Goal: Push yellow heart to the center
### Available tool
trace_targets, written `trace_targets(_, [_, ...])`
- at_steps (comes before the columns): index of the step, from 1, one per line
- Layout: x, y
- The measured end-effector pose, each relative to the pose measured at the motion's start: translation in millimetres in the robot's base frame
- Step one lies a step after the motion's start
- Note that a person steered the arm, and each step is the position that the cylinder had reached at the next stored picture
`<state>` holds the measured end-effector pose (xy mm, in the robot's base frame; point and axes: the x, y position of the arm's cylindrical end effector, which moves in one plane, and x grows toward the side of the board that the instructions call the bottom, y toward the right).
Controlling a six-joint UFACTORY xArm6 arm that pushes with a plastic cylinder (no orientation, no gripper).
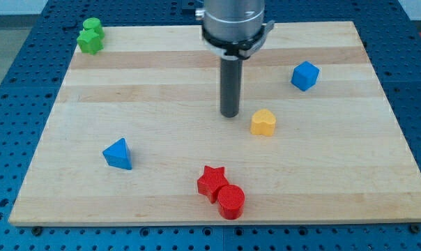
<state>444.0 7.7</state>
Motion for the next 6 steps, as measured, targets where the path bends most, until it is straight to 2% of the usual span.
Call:
trace_targets(1, [42.9, -8.3])
trace_targets(2, [65.3, 19.9])
trace_targets(3, [65.3, 58.5])
trace_targets(4, [56.8, 81.2])
trace_targets(6, [-10.8, 55.7])
